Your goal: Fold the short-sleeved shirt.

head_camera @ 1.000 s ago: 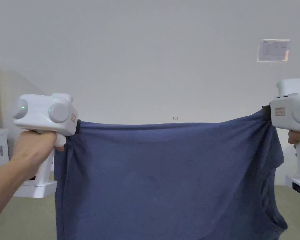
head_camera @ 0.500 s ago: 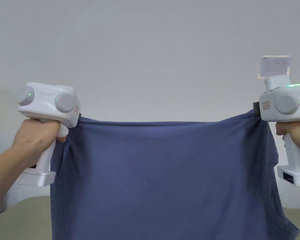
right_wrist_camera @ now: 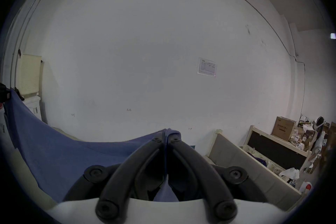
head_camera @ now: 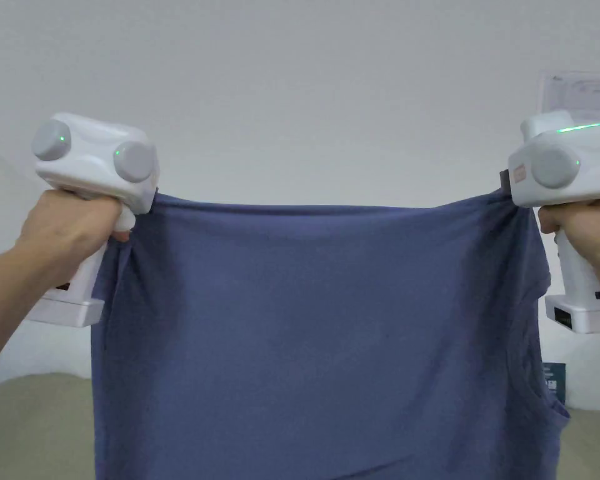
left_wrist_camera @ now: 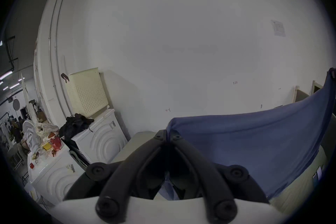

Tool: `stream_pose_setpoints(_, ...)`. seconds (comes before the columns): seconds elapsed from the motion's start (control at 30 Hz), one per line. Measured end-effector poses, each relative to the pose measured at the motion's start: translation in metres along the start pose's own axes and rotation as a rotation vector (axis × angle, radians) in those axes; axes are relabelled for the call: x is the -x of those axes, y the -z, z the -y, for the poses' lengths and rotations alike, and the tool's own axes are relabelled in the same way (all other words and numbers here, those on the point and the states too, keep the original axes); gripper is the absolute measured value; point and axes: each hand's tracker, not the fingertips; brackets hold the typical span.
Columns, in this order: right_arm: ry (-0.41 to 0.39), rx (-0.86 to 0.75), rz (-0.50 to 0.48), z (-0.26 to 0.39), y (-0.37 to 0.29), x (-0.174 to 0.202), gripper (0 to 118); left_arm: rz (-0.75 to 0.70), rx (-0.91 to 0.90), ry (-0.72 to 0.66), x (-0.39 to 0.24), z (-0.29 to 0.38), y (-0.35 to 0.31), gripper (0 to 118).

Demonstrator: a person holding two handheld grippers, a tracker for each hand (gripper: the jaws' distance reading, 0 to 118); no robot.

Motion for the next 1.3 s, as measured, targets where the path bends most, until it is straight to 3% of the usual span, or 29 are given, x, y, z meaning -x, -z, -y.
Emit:
stream_pose_setpoints(0.3, -0.037, 0.102, -0.034, 0.098, 0.057, 0.051, 2, 0.010, 0.086, -0.047, -0.022, 0.103, 0.095, 1)
stream_pose_setpoints(0.63, -0.068, 0.368, -0.104, 0.298, 0.065, 0.090, 2, 0.102, 0.329, 0.004, -0.048, 0.289, 0.145, 1)
stream_pose_setpoints(0.87, -0.038, 0.462, -0.167, 0.381, -0.010, 0.074, 2, 0.174, 0.405, 0.075, -0.031, 0.383, 0.084, 1)
stream_pose_setpoints(1.2, 0.010, 0.517, -0.224, 0.419, -0.189, 0.007, 2, 0.255, 0.434, 0.079, 0.018, 0.439, -0.070, 1)
stream_pose_setpoints(1.3, -0.022, 0.532, -0.240, 0.447, -0.242, -0.012, 2, 0.277, 0.458, 0.067, 0.033, 0.466, -0.115, 1)
